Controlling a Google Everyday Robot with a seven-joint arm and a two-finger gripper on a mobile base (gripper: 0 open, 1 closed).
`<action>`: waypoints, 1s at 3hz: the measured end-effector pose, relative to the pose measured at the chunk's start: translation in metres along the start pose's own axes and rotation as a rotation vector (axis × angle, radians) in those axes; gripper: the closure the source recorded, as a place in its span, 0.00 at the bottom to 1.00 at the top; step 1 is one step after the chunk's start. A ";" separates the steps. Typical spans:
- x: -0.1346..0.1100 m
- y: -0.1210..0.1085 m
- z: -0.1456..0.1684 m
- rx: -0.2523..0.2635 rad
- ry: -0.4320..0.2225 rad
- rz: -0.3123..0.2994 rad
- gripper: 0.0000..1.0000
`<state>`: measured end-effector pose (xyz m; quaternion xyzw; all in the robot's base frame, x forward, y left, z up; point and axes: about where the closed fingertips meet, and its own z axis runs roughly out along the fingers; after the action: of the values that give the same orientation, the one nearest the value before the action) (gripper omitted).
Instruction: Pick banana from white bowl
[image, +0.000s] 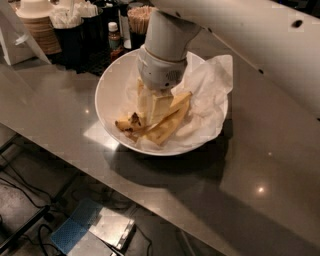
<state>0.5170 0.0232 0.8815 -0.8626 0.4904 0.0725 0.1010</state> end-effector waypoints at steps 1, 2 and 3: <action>-0.013 0.002 -0.026 -0.029 0.089 0.041 1.00; -0.016 -0.003 -0.034 -0.016 0.084 0.054 1.00; -0.033 0.015 -0.040 0.042 -0.011 -0.015 1.00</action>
Offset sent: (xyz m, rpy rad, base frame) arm -0.0153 -0.0085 0.0450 -0.1252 0.0429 -0.0616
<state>0.4883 0.0335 0.9261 -0.8635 0.4848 0.0665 0.1224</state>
